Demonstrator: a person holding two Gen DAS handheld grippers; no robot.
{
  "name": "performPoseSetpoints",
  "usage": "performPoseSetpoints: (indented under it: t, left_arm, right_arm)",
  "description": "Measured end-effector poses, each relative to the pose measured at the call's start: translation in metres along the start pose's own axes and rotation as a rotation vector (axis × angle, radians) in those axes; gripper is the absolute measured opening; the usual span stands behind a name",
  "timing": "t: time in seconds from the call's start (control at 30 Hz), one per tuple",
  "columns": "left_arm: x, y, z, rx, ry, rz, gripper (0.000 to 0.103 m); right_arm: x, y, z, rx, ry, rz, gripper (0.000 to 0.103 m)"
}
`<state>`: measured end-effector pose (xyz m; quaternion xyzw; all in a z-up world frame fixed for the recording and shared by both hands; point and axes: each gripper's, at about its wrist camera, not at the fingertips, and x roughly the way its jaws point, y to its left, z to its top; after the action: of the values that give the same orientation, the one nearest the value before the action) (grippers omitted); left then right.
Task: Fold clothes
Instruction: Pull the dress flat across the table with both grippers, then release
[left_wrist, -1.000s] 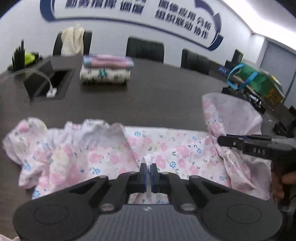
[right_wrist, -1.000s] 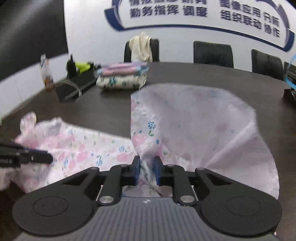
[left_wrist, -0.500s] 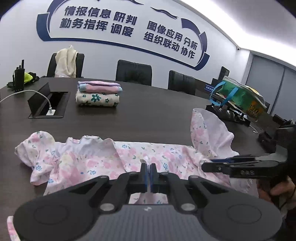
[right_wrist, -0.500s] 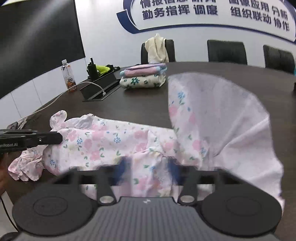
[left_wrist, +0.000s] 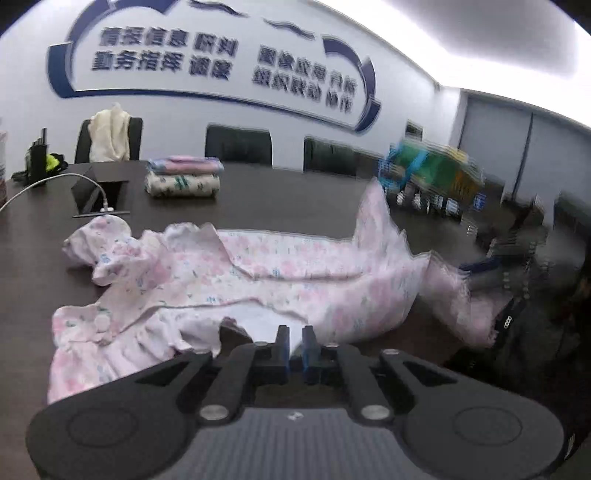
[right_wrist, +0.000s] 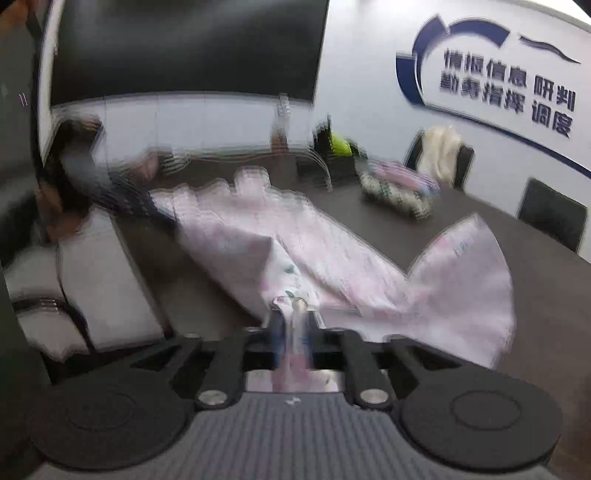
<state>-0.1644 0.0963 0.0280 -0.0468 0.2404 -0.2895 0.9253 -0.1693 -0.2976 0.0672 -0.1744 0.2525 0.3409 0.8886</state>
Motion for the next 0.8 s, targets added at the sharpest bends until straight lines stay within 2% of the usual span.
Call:
performPoseSetpoints:
  t: [0.03, 0.13, 0.2, 0.23, 0.27, 0.33, 0.4, 0.47, 0.6, 0.63, 0.7, 0.77, 0.8]
  left_arm:
    - [-0.003, 0.001, 0.003, -0.012, -0.025, -0.001, 0.023]
    - [0.012, -0.004, 0.019, -0.010, -0.053, 0.020, 0.027]
    - [0.033, -0.011, 0.026, 0.011, -0.036, 0.030, 0.030]
    - [0.047, -0.014, 0.029, 0.024, -0.004, 0.038, 0.030]
    - [0.060, -0.015, 0.030, 0.031, 0.032, 0.039, 0.029]
    - [0.077, -0.016, 0.030, 0.029, 0.089, 0.023, 0.028]
    - [0.083, -0.016, 0.025, 0.022, 0.129, 0.016, 0.028]
    - [0.089, -0.016, 0.019, 0.015, 0.168, 0.011, 0.028]
    - [0.085, -0.017, 0.005, 0.006, 0.184, 0.013, 0.028]
    - [0.082, -0.018, 0.002, 0.008, 0.184, 0.008, 0.028]
    - [0.075, -0.020, -0.001, 0.014, 0.184, -0.004, 0.028]
    - [0.067, -0.022, -0.004, 0.031, 0.167, -0.037, 0.030]
    - [0.062, -0.023, -0.005, 0.040, 0.158, -0.054, 0.031]
  right_arm:
    - [-0.002, 0.005, -0.001, -0.019, -0.007, -0.008, 0.087]
    - [-0.003, 0.025, -0.001, -0.079, -0.059, 0.041, 0.087]
    - [0.010, 0.030, -0.002, -0.102, -0.030, 0.027, 0.083]
    - [0.017, 0.033, -0.002, -0.114, -0.012, 0.017, 0.069]
    - [0.025, 0.035, -0.003, -0.125, 0.005, 0.007, 0.041]
    - [0.034, 0.033, -0.004, -0.112, 0.078, -0.028, 0.016]
    - [0.033, 0.030, -0.007, -0.141, 0.125, -0.067, 0.013]
    - [0.029, 0.033, -0.008, -0.227, 0.173, -0.097, 0.007]
    - [0.028, 0.043, -0.008, -0.437, 0.270, -0.183, 0.006]
    - [0.029, 0.043, -0.009, -0.457, 0.295, -0.187, 0.006]
    - [0.029, 0.039, -0.011, -0.454, 0.339, -0.166, 0.008]
    - [0.018, 0.034, -0.008, -0.378, 0.330, -0.098, 0.008]
    - [0.008, 0.031, -0.004, -0.334, 0.293, -0.064, 0.008]
